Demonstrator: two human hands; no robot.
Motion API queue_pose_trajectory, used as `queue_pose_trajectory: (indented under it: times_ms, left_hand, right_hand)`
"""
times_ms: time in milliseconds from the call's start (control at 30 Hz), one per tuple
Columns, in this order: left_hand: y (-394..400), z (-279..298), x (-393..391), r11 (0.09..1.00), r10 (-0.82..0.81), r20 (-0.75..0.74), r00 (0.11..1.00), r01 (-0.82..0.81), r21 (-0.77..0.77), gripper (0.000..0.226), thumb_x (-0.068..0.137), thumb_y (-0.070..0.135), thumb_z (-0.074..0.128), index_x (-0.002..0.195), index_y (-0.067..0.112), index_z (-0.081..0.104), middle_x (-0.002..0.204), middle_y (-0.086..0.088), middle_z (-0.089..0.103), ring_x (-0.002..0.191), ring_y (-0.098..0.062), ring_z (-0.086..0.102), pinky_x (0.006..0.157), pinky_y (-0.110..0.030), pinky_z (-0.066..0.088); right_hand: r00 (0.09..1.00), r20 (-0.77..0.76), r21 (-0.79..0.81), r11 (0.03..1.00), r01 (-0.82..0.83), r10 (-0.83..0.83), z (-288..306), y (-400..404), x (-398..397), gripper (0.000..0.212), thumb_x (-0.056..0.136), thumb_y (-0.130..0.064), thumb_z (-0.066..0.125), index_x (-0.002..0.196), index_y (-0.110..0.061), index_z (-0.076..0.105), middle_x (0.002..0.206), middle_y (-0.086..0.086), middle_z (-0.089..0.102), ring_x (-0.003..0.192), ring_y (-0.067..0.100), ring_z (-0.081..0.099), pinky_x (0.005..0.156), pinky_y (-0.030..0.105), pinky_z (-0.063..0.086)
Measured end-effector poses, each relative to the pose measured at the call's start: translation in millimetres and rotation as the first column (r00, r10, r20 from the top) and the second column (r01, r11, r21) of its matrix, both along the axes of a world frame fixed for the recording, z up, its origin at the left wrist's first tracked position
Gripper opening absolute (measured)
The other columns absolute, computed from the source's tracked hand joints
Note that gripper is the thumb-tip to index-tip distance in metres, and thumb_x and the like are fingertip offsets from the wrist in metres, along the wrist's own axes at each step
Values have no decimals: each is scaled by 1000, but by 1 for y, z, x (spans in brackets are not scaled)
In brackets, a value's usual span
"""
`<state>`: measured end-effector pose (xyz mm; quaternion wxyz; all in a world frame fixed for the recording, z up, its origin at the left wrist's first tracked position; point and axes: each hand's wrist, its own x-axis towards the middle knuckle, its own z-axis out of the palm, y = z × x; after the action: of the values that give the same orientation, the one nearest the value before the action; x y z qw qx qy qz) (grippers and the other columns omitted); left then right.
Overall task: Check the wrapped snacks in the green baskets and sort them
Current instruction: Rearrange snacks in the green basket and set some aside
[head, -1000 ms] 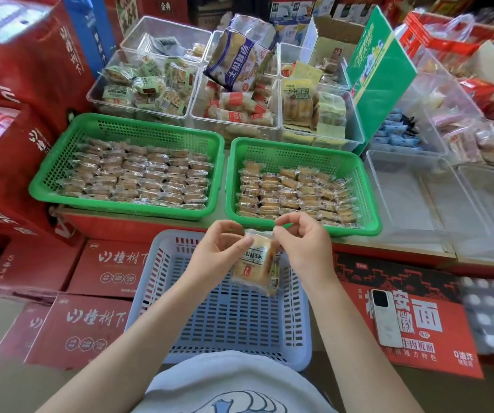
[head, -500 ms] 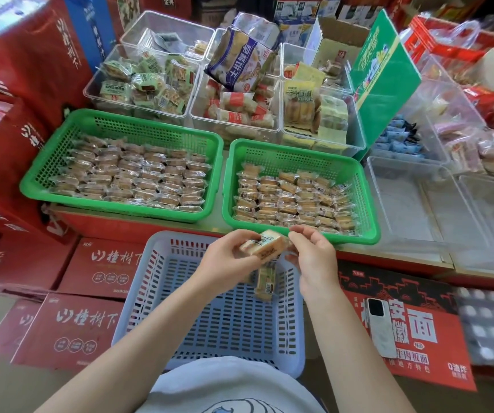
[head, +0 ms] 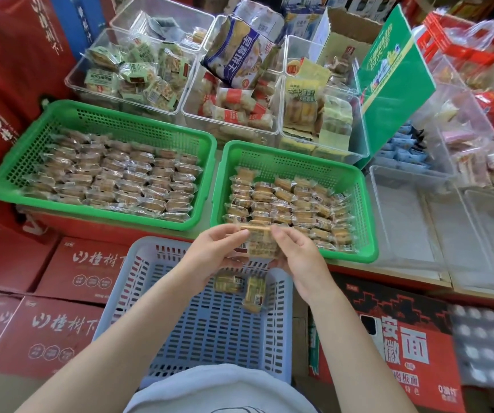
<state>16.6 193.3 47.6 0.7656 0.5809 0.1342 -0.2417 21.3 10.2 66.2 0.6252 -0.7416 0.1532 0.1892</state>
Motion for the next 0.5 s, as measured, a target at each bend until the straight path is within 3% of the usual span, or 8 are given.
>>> queue_pose_trajectory:
  times_ms: [100,167,233,300,367,433,500]
  left_hand:
    - [-8,-6,18,997,49,1,999,-49,52,31,84,41,72,107,21,75,104,-2,77,81,-18,72,74,-31,58]
    - [-15,-13,34,977,54,42,998,-62,206,18,93,37,69,105,24,74,103,3,76,85,-13,71,75,-24,57]
    - [-21,-27,53,891,-14,134,991,-49,452,30,98,40,63,122,23,67,117,6,70,104,-10,65,85,-21,52]
    - [-23,-45,73,687,-183,227,956,-41,725,52,101,44,55,147,21,49,145,2,53,135,-15,47,110,-33,40]
    - [-23,-64,95,428,-378,204,903,-25,904,64,102,48,49,158,21,31,164,-2,28,152,-20,21,124,-41,18]
    - [-21,-82,113,206,-531,61,845,58,977,70,103,54,40,162,24,15,170,-4,5,157,-22,-3,127,-43,-1]
    - [-19,-101,123,65,-606,-4,796,54,996,73,102,59,31,163,24,10,169,-6,-7,155,-25,-16,126,-44,-9]
  right_hand:
    - [997,-14,-7,997,-73,73,-9,-11,18,38,87,-39,75,120,-22,65,108,3,71,95,22,71,83,44,60]
    - [998,-24,-20,998,-61,61,-17,-15,33,31,91,-23,74,120,-20,64,104,3,70,91,22,72,81,44,60]
    - [999,-39,-66,998,-11,9,-26,-17,51,32,91,-21,73,121,-19,61,101,1,69,85,19,70,78,39,58]
    - [998,-21,-131,990,48,-51,-35,-19,72,34,91,-23,74,121,-24,59,105,0,68,88,18,69,77,36,59]
    - [995,49,-209,973,101,-93,-43,-21,98,29,91,-21,72,117,-26,59,107,-3,64,89,16,66,73,28,58]
    - [988,131,-312,942,122,-85,-51,-23,126,27,93,-18,69,116,-25,57,111,-5,57,88,9,59,64,15,48]
    - [971,238,-404,905,129,-32,-58,-23,154,26,94,-12,66,116,-23,57,117,-4,49,90,3,54,68,6,44]
